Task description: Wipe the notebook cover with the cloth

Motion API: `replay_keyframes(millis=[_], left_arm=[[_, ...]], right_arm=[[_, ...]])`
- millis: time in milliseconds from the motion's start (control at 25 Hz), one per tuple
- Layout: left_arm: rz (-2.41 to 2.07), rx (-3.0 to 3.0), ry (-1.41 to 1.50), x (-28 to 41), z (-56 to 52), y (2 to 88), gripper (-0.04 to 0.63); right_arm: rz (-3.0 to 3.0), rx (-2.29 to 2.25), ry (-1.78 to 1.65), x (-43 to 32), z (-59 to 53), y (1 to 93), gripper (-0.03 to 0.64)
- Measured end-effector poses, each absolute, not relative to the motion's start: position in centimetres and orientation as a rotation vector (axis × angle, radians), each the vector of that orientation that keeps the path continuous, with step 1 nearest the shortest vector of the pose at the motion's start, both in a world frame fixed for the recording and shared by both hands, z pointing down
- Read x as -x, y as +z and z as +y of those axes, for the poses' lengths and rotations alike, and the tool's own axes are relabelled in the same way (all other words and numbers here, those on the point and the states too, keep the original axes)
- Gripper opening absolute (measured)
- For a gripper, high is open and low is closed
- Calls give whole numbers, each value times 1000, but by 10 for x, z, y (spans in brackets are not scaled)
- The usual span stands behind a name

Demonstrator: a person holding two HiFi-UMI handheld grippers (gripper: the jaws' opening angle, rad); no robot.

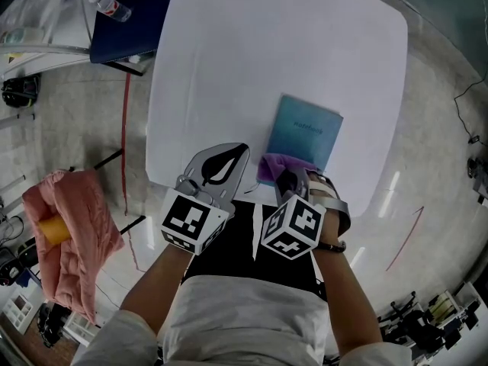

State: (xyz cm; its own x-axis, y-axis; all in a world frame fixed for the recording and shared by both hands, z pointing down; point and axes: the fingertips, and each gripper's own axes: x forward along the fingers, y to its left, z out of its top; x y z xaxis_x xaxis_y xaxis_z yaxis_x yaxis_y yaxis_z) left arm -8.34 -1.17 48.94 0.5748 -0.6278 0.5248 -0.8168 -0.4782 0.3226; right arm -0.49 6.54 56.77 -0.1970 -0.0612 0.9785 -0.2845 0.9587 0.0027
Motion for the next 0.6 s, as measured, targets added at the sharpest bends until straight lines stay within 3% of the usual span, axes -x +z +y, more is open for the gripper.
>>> replay_keyframes(millis=[600], left_arm=[[-1110,-2289,491,71,0,491,0]], right_arm=[[-1776,-189,237,13,107,568,101]])
